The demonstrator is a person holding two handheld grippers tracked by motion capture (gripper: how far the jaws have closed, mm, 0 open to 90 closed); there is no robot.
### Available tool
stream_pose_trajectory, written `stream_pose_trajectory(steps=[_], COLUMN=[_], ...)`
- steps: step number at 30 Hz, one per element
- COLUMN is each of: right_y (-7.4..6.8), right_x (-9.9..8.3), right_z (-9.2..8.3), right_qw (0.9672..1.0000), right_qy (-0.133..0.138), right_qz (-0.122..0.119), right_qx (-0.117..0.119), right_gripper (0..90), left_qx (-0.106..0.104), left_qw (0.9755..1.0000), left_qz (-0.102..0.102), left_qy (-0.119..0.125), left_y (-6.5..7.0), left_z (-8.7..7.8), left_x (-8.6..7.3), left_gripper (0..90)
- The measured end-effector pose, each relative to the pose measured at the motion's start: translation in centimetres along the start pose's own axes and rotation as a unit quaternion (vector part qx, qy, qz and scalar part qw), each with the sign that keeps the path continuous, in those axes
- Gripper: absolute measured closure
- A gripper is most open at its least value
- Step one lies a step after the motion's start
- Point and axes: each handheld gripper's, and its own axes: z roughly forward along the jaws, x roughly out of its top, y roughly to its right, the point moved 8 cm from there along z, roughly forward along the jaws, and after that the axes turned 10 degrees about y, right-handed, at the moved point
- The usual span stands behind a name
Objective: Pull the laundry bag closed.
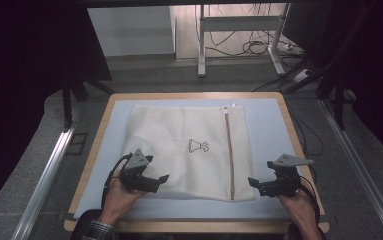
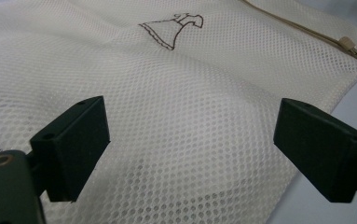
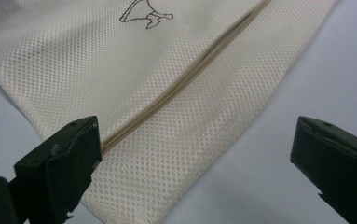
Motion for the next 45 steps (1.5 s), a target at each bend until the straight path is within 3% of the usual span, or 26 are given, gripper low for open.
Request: stream_pose_trajectory(steps=[18, 24, 32, 37, 45], right_y=[-0.6, -1.3, -1.6, -2.2, -3.1], right_x=[-0.1, -0.2, -0.2, -0.2, -0.5], right_z=[0.6, 0.6, 0.5, 0.4, 0.9], right_qw=[0.9998, 0.9996, 0.9990, 0.9974, 0.9957], right_qy=[-0.010, -0.028, -0.038, -0.045, -0.057], right_qz=[-0.013, -0.006, -0.016, -0.047, -0.044], right_qx=[-0.010, 0.006, 0.020, 0.030, 0.057], right_gripper=[2.1, 3.7, 12.1, 23.1, 29.5], left_qx=[-0.039, -0.055, -0.080, -0.092, -0.109], left_qw=[0.9991, 0.9983, 0.9965, 0.9954, 0.9931], left_qz=[0.016, 0.017, 0.017, 0.023, 0.041], left_qy=[0.007, 0.011, 0.016, 0.014, 0.011], left_y=[2.3, 3.2, 4.4, 5.4, 6.9], left_z=[1.6, 2.3, 3.5, 4.4, 5.8], left_x=[1.0, 1.4, 1.7, 1.8, 1.9], left_gripper=[22.8, 29.2, 36.2, 41.2, 49.4])
